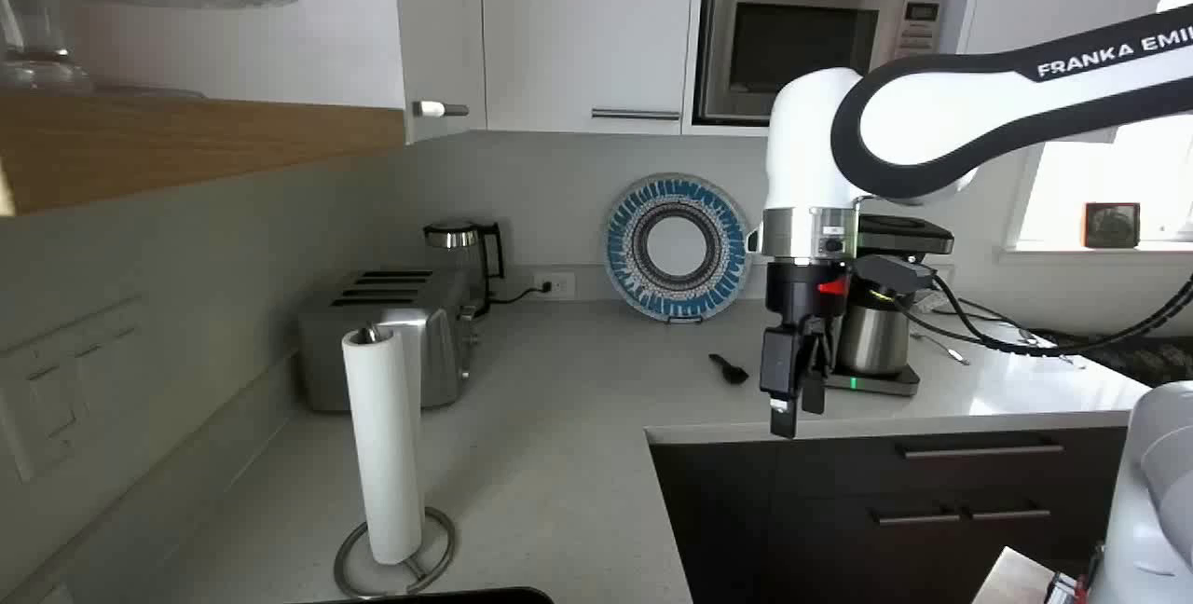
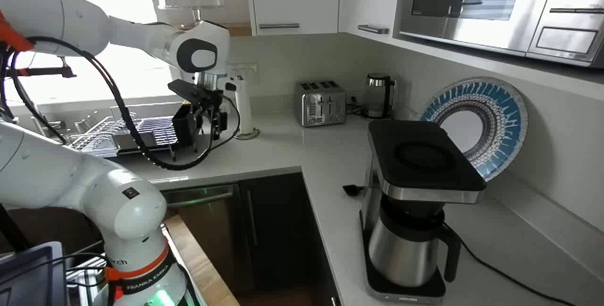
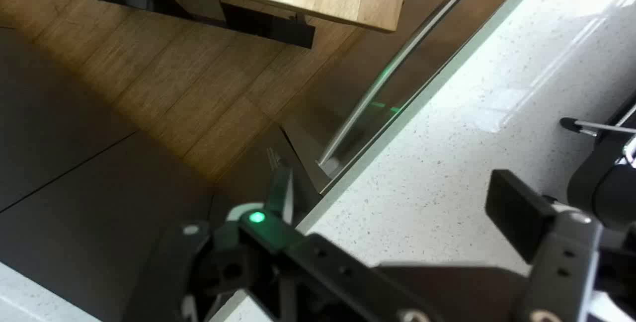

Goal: Open the right cabinet door

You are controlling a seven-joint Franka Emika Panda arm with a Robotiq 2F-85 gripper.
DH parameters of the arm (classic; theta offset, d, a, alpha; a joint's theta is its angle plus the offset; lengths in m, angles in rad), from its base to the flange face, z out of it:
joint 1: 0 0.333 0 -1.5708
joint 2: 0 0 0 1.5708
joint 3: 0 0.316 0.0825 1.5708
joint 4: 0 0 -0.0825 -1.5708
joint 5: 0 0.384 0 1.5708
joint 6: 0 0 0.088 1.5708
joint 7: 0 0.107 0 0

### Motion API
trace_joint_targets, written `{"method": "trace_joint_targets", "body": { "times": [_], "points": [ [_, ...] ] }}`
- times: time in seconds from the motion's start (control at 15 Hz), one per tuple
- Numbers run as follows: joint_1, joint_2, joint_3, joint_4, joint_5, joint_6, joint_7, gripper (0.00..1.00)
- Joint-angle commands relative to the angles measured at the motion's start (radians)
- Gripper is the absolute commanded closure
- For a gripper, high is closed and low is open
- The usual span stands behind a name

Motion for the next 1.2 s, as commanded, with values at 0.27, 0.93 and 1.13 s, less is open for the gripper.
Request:
{"method": "trace_joint_targets", "body": {
  "times": [0.27,0.93,1.13],
  "points": [
    [-0.033,0.008,0.03,0.02,-0.05,-0.017,0.01,0.0],
    [-0.12,0.217,0.107,0.452,-0.661,-0.224,-0.045,0.0],
    [-0.125,0.3,0.127,0.522,-0.848,-0.209,-0.054,0.0]
  ]
}}
